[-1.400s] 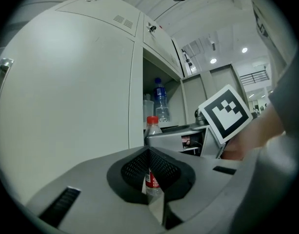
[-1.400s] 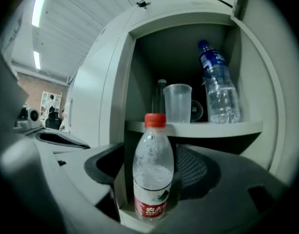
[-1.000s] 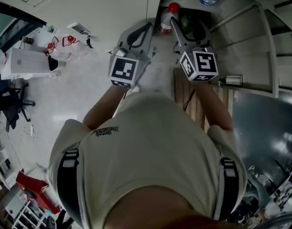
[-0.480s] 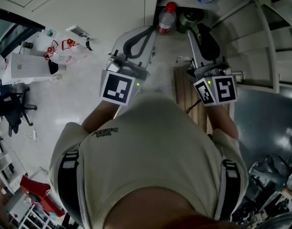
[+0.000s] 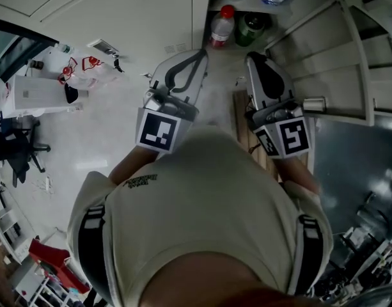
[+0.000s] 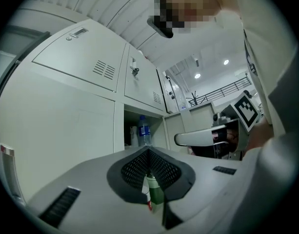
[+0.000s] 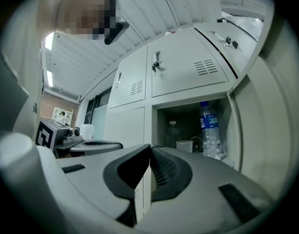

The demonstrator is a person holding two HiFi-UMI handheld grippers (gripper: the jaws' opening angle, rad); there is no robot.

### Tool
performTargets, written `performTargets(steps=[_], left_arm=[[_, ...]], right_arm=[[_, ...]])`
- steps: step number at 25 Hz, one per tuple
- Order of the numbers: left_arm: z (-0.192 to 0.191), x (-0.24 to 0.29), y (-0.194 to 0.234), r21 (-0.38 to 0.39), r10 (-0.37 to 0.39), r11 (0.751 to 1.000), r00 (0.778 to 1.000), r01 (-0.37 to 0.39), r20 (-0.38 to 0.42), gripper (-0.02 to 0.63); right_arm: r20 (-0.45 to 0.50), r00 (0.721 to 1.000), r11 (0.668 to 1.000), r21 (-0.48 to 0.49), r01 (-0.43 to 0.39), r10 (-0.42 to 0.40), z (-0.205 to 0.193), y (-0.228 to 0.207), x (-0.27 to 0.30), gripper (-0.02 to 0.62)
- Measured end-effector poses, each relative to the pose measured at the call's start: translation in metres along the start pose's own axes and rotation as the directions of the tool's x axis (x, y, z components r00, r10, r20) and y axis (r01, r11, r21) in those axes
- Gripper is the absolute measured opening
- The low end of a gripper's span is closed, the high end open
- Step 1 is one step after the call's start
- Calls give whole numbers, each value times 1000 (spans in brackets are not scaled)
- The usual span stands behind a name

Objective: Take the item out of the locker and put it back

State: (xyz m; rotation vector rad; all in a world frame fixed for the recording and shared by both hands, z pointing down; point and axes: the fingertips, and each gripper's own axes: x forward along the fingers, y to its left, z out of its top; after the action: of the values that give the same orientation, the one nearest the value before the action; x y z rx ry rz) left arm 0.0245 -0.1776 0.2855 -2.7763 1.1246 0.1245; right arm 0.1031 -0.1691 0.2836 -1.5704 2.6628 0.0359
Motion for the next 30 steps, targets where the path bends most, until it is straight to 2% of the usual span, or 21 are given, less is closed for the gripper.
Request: performTargets(steps=[5, 12, 19, 30], left_arm=[[-20, -7, -5, -3, -2, 1000, 998, 2, -59, 12], [-38, -11, -13, -11, -6, 1000, 995, 5, -102, 12], [-37, -11, -14, -28, -12, 1000, 995, 10, -97, 12], [-32, -13, -17, -15, -16, 1000, 996, 15, -84, 12]], right_arm=[[-25, 1000, 1000, 1, 10, -10, -9, -4, -6, 5], [-58, 998, 1000, 6, -5, 5, -23, 2, -9, 2], [-51, 999, 1000, 3, -18, 18, -18, 8, -9, 2], [-57, 998, 1000, 5, -25, 26, -21, 11, -12, 2]])
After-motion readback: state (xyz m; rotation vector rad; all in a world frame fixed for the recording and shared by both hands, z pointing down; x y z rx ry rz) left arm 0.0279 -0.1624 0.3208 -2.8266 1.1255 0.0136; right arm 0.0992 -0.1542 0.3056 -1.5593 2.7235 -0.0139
